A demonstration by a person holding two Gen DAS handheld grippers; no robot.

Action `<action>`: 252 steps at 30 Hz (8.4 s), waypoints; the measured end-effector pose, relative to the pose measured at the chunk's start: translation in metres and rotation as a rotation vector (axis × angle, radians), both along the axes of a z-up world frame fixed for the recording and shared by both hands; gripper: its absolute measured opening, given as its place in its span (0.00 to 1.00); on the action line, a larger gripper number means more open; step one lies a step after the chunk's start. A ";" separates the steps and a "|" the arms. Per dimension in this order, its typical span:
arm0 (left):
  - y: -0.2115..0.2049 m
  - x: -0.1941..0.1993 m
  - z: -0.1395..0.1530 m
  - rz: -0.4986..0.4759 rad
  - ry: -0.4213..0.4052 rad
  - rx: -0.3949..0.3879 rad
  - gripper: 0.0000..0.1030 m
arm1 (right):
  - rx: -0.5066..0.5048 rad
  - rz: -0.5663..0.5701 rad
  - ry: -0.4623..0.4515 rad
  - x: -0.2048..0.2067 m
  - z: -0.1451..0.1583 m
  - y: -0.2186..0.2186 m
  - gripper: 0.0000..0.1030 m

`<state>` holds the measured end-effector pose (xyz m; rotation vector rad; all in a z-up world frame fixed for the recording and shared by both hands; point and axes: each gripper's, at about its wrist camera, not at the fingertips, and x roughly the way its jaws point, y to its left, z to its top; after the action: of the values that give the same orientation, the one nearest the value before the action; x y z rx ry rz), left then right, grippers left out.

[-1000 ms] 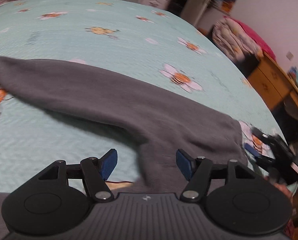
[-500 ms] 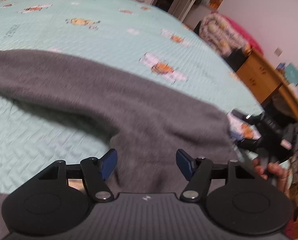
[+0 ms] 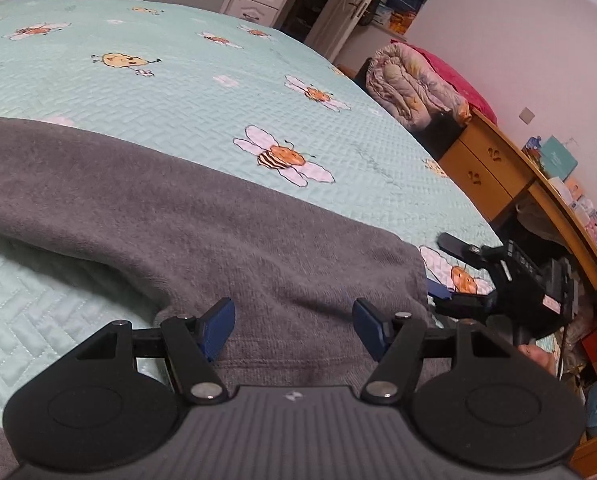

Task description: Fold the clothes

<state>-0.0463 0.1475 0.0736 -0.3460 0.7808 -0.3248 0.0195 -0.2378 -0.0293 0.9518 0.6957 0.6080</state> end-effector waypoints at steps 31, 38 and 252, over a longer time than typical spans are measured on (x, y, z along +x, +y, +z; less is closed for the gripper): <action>-0.053 0.110 -0.045 -0.006 -0.042 0.410 0.72 | -0.235 -0.136 0.002 0.030 -0.013 0.014 0.12; -0.050 0.122 -0.046 -0.015 -0.055 0.444 0.67 | -0.154 -0.089 -0.032 0.011 -0.004 0.013 0.34; 0.465 0.084 -0.039 0.765 -0.061 -0.058 0.13 | -0.015 0.151 -0.140 0.067 -0.009 0.472 0.49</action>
<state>0.0378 0.6123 0.0348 -0.6550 0.5305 0.3600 0.0869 0.2344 -0.0380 0.8392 0.6493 0.7937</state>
